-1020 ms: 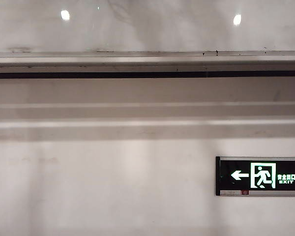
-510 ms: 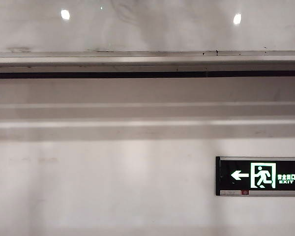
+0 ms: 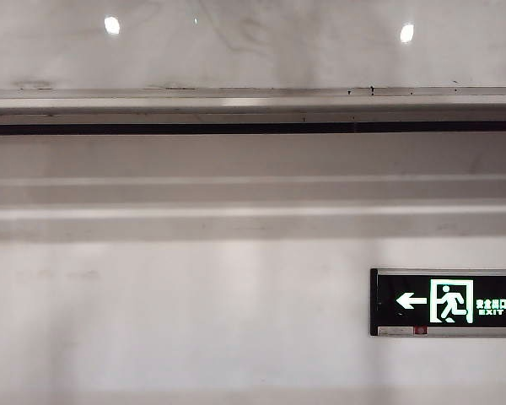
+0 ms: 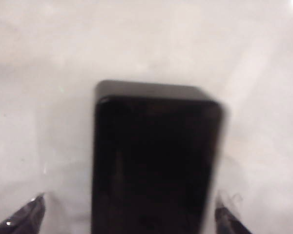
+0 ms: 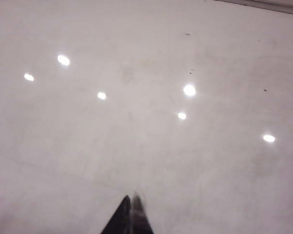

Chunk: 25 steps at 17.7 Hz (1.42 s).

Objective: Wipe the whiteboard clean using the black magnetic whiteboard eraser attached to the whiteboard.

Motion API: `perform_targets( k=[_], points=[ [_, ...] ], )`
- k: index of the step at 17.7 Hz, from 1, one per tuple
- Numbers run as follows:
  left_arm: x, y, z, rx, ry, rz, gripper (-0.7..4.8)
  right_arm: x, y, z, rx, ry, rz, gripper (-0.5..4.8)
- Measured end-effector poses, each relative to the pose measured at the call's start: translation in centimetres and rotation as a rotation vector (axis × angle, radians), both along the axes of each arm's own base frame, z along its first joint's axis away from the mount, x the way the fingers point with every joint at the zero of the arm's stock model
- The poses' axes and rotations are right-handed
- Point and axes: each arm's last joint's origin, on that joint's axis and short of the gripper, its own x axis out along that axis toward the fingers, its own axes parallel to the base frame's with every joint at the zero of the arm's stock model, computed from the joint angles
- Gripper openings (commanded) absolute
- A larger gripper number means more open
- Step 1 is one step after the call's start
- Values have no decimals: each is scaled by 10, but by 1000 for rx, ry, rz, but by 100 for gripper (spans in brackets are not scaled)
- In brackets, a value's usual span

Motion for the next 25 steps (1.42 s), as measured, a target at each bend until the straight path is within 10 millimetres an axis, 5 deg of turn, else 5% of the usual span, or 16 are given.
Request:
perform_targets(
  k=[4,9,25],
  points=[
    [10,-7,-9,-22,-20,18,460,-6,-8,4,24,-14,5,-5],
    [14,-11,-11,-39,-45,19,187,-5,-7,3,21,-11,7,-5],
    [9,9,10,-17,-99,-15,169,-11,-3,3,22,-10,43,-5]
  ],
)
